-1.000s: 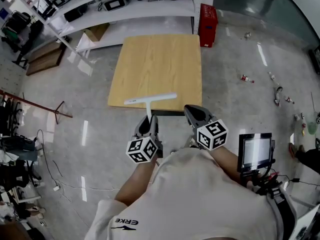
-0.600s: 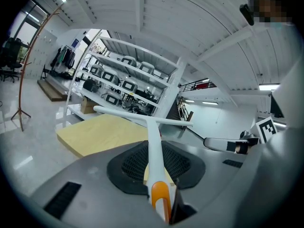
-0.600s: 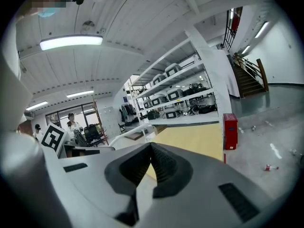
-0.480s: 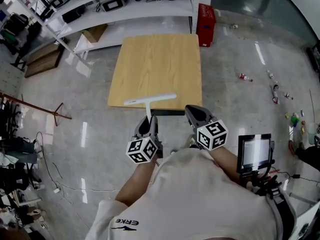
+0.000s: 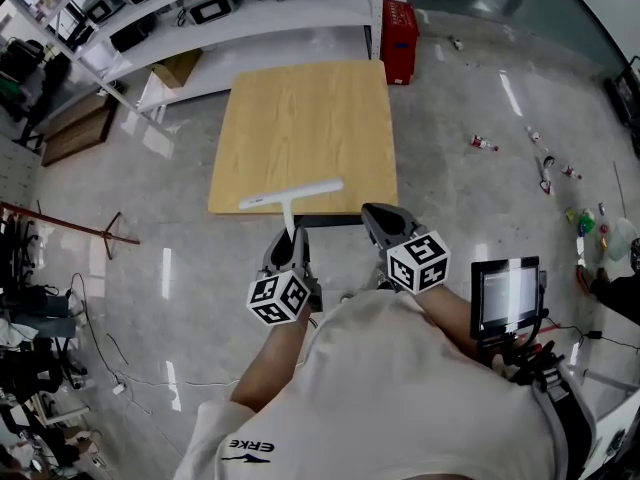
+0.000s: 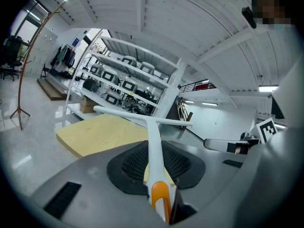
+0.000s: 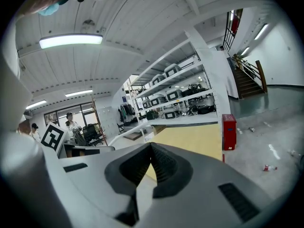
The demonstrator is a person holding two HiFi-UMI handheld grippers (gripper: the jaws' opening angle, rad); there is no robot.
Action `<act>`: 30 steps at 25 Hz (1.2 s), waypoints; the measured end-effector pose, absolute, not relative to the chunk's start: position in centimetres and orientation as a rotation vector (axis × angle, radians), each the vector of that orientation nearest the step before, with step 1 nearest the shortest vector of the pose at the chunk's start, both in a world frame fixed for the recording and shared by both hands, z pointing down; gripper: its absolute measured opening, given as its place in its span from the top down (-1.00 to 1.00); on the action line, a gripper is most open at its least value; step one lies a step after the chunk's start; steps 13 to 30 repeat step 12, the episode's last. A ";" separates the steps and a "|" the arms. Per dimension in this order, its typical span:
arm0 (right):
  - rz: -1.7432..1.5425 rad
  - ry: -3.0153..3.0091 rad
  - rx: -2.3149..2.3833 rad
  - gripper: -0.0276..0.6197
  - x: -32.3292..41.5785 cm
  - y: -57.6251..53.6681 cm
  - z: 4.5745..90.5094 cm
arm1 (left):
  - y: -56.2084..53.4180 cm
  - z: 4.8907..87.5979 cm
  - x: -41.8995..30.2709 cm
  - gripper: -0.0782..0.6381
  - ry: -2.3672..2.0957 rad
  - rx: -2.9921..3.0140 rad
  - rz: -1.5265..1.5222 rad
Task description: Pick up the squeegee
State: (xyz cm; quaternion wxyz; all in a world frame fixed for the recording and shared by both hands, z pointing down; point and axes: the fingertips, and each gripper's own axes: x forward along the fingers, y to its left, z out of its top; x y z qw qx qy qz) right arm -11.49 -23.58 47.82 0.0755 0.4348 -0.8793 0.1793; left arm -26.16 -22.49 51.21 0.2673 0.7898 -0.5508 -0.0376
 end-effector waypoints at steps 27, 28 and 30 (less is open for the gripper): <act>0.546 -2.632 1.305 0.90 -11.9 -23.9 47.8 | -23.1 51.3 -26.4 0.55 -1.473 2.126 -0.087; 0.546 -2.632 1.305 0.90 -11.9 -23.9 47.8 | -23.1 51.3 -26.4 0.55 -1.473 2.126 -0.087; 0.546 -2.632 1.305 0.90 -11.9 -23.9 47.8 | -23.1 51.3 -26.4 0.55 -1.473 2.126 -0.087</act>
